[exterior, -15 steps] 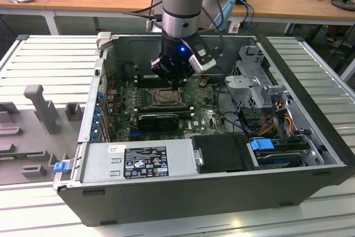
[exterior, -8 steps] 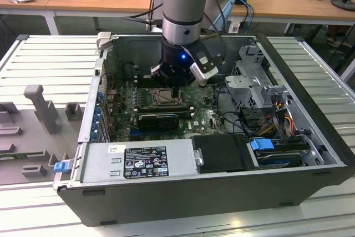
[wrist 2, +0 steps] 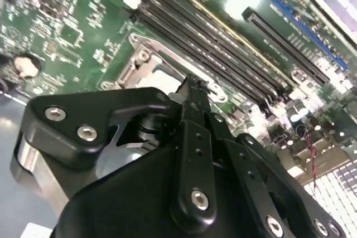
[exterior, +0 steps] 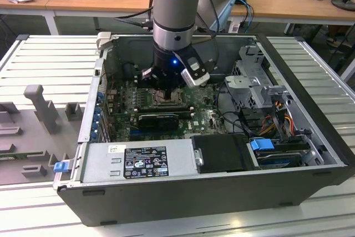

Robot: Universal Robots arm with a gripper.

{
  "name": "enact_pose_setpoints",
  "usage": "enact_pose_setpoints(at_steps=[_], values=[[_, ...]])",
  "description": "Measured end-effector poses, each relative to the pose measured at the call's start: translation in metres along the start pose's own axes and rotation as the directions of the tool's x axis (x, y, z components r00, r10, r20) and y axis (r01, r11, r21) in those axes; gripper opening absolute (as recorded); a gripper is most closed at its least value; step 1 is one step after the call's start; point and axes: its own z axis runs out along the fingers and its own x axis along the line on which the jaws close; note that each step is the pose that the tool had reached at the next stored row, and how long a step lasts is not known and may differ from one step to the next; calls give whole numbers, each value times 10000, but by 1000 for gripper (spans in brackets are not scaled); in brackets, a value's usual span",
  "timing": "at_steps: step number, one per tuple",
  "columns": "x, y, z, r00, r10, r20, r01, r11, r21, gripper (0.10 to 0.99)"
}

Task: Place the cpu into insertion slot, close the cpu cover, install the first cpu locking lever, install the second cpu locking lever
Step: 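Install the second cpu locking lever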

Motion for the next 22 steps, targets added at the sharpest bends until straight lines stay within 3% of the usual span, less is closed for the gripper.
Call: enact_pose_setpoints(at_steps=[3,5,7,15,17,21,22], values=[[54,-65,26,10000,-1,-2,1,10000,-24,106],[133,-99,47,10000,-3,11,3,9999,-166,106],[163,-101,66,10000,-2,18,3,9998,-216,106],[216,-116,219,10000,-2,21,3,9996,-272,106],[280,-126,223,10000,-4,53,7,9982,-597,106],[337,-203,217,10000,-5,77,11,9963,-856,106],[339,-216,219,10000,-6,87,14,9954,-961,106]])
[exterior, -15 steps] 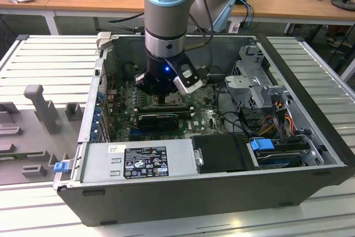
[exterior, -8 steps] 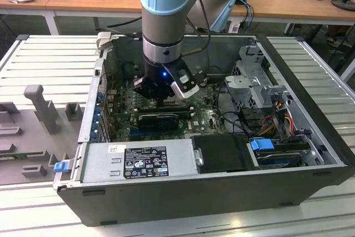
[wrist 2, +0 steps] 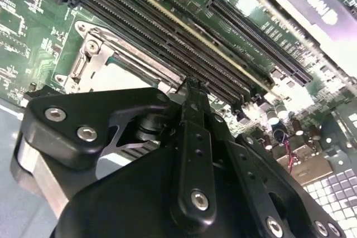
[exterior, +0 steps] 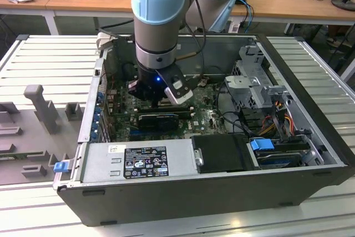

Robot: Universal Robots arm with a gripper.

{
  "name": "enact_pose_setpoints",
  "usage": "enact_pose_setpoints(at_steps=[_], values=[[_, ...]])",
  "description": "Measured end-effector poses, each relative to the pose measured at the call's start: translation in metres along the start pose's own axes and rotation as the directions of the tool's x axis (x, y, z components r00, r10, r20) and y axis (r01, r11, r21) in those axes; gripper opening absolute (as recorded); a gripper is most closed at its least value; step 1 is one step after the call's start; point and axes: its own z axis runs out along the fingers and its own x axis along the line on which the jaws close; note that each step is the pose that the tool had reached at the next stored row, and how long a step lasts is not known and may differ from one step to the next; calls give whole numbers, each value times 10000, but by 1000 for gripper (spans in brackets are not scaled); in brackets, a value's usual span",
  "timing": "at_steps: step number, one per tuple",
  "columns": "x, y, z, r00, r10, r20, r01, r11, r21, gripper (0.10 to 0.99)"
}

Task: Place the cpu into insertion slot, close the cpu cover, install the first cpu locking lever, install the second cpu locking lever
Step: 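Install the second cpu locking lever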

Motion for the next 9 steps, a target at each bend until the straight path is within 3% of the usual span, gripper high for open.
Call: enact_pose_setpoints(at_steps=[3,9], values=[[20,-40,26,10000,-1,28,2,9996,-293,106],[51,-57,103,10000,-4,47,6,9988,-498,106]])
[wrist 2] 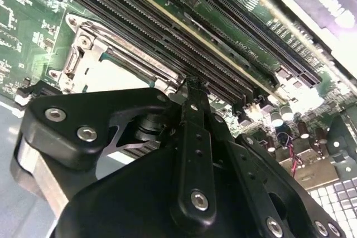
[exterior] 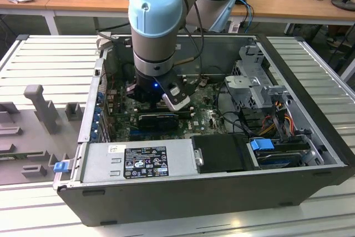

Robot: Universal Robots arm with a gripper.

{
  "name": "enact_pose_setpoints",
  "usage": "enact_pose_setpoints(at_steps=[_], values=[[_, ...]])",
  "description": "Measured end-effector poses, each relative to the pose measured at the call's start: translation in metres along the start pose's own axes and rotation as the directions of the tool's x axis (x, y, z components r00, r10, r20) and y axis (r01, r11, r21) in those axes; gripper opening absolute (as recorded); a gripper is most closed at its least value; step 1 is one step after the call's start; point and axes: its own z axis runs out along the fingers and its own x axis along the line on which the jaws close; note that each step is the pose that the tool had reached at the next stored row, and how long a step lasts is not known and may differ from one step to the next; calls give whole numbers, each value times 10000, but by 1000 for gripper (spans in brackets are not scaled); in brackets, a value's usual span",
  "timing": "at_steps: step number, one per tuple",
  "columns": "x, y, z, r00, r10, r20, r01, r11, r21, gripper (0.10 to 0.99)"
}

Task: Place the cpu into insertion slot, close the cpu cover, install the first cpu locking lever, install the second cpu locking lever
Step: 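Install the second cpu locking lever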

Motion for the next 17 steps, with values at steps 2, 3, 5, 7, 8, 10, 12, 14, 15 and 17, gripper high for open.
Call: enact_pose_setpoints(at_steps=[2,3,5,7,8,10,12,14,15,17], values=[[3,-4,16,10000,0,15,1,9999,-168,106],[5,-5,21,10000,0,23,1,9997,-234,106],[10,-7,36,10000,-1,37,2,9993,-372,106],[22,-10,61,10000,-2,44,4,9990,-437,106],[35,-12,71,10000,-1,43,3,9989,-462,106],[37,5,16,10000,-4,48,6,9989,-475,106],[36,29,-75,10000,-1,43,3,9989,-466,106],[35,41,-119,10000,-2,44,4,9989,-462,106],[35,46,-136,10000,-2,44,4,9989,-461,106],[34,64,-202,10000,-2,44,4,9989,-459,106]])
